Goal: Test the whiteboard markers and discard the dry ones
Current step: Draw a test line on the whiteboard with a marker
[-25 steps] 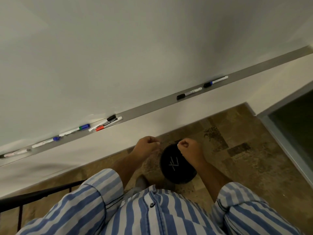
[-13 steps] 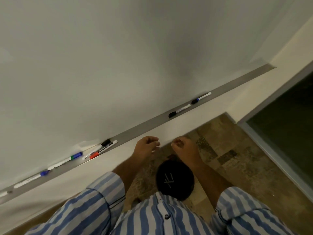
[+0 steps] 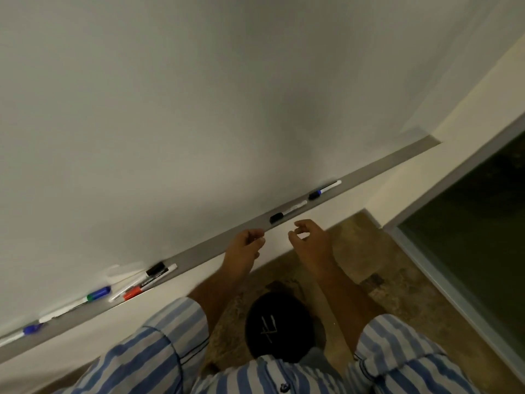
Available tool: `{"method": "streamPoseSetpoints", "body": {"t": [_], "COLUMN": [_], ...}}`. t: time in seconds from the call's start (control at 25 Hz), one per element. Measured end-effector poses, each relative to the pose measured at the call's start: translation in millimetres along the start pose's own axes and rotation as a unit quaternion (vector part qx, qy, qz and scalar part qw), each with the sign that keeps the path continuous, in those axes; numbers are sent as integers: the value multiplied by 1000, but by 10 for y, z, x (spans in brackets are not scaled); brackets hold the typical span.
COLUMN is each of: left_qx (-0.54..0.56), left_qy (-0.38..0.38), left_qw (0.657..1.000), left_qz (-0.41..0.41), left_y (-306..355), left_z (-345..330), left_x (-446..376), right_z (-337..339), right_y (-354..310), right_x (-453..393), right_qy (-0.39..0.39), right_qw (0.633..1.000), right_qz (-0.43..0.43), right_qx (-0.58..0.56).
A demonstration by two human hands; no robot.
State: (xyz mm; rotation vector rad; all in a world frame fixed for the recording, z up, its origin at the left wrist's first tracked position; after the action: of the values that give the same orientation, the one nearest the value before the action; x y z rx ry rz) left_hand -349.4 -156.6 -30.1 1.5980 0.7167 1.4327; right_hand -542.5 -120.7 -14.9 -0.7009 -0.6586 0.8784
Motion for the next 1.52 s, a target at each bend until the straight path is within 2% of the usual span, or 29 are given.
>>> {"method": "streamPoseSetpoints", "body": {"t": [0.08,0.2,0.4,0.56,0.72,0.92,1.16,1.36,1.52], "left_qx": [-12,-3,-38,-72,-103,-113,-154,-133,-169], "left_qy": [9,77,160,179,187,179,193,174,197], "left_qw": [1000,997,986,977,973,973,966,972,965], "left_qz": [-11,-17,34,85,86,91,73,85,29], "left_y": [49,154,158,150,244,268,292,247,372], "left_z": [-114,-317,-577,-722,-824,-993,-1019,-1024,-1045], "left_x": [-116,-284,-550,-702,-749,-800,-841,-841,-758], "right_z": [45,123,205,184,135,59,100,144,213], "right_y": [50,97,210,339,378,382,418,429,313], "right_x": [-260,-642,-1159,-1500,-1650,-1674,-1781,-1859,-1819], "right_qy": [-11,-63,-133,-209,-262,-237,-244,-254,-249], "right_qw": [1000,998,986,968,954,967,957,948,944], "right_qz": [6,20,86,91,95,75,127,158,198], "right_qx": [8,3,46,101,110,54,91,112,89]}}
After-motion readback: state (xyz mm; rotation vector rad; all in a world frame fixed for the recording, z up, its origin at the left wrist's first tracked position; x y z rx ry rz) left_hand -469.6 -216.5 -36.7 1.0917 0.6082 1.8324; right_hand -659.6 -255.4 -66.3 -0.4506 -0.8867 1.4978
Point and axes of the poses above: each hand's wrist, its own x-axis away from the middle knuckle, its own z-axis out of the back of the hand, y = z × x, the point moved 3 cm from there along -x, towards the middle knuckle, and after that the axes turned 1 degree about y, right-handed, at the moved point
